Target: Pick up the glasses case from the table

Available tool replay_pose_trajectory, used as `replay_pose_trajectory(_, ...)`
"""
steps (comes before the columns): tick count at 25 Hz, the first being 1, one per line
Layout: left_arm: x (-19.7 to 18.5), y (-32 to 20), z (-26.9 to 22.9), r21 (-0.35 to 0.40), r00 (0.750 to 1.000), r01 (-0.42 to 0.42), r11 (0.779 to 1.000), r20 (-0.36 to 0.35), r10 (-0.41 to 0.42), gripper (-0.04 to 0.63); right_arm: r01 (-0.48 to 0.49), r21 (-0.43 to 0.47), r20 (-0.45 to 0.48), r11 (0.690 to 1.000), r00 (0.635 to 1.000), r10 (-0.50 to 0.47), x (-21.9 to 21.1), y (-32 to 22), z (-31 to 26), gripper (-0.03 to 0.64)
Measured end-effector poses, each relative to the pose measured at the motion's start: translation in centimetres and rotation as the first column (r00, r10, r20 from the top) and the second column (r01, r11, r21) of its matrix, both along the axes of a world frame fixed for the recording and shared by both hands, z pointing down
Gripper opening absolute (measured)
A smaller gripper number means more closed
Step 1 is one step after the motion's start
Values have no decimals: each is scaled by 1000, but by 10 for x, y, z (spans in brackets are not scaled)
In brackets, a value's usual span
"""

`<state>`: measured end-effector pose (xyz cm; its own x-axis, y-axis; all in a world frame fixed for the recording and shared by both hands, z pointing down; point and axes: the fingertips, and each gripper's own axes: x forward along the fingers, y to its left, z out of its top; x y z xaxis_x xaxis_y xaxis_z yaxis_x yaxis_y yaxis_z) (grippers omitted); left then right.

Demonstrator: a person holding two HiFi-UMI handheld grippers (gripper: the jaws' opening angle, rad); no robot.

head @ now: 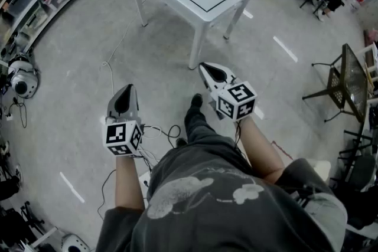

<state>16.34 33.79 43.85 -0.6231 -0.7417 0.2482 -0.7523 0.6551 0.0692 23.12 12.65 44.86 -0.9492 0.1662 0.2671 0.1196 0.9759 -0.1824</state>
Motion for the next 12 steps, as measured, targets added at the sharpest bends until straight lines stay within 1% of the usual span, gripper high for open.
replay_pose_trajectory(5,4,8,-5,18,1000,25,1000,16,-26,3,0,3,-2,1000,1000,0,7,2,-1,-2)
replay_pose_trajectory(9,5,13,-4,28,999,32,999,3,-32,2,7,8,-10,1000,1000,-7,8,7,1,-2)
replay_pose_trajectory(12,4,18,-3,26,999,43,999,-2,-42,2,-8,15,-22,1000,1000,8,3,6,5,-2)
